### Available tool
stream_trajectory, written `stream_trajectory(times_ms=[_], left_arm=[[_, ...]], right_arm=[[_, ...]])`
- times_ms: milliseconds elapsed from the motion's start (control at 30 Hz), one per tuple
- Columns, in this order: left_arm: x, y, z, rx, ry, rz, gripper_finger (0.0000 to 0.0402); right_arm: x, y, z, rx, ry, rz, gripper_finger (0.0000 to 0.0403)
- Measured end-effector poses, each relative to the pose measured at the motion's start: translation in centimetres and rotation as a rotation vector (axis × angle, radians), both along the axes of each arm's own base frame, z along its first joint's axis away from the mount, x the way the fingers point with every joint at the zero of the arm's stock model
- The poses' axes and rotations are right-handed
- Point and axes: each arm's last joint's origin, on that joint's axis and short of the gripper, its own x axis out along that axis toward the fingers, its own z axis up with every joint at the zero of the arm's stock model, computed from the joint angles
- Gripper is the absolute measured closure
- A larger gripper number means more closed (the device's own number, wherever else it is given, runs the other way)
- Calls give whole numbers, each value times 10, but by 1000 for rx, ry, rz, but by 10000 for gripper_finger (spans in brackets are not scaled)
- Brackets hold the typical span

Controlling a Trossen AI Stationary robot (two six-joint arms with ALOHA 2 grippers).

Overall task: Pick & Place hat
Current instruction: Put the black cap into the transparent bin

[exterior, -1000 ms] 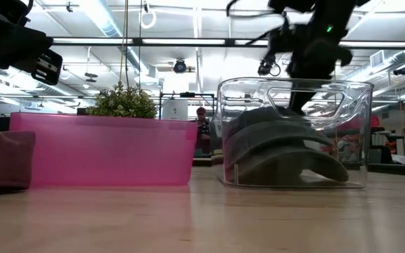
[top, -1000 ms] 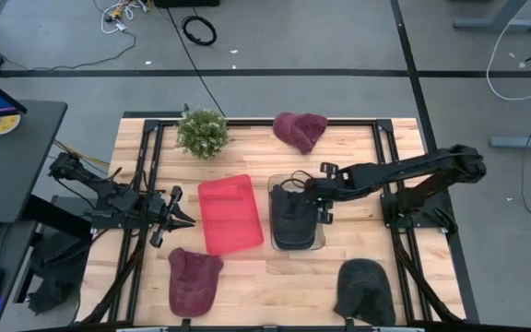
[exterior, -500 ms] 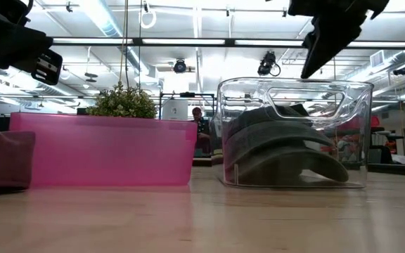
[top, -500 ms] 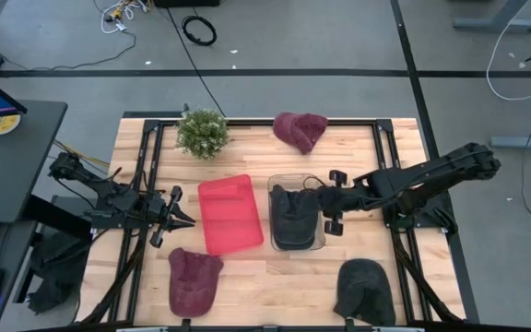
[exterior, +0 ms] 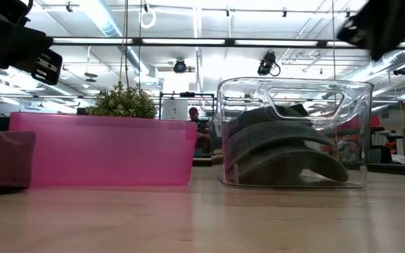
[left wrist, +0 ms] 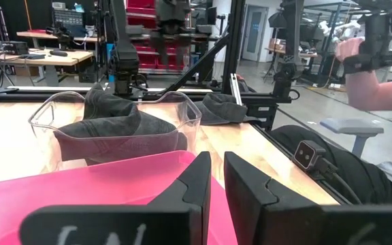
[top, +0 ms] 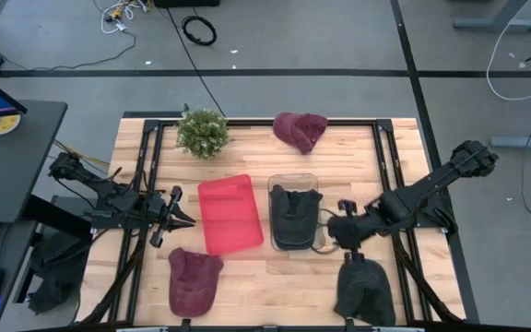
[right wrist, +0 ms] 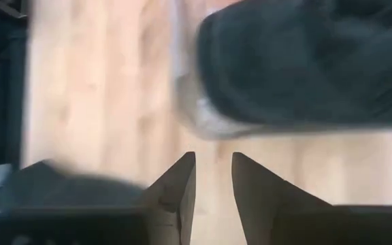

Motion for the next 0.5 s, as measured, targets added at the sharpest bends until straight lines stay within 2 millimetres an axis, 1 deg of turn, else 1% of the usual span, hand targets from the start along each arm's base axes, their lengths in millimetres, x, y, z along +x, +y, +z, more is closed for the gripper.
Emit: stream_trajectory(times_ms=[300, 500], left_arm=[[0, 0, 0, 0, 0, 0, 358], [0, 0, 0, 0, 0, 0, 358]], right_arm=[[-43, 48, -2, 100, 111, -66, 302], [-64, 74, -11, 108, 160, -111, 302]])
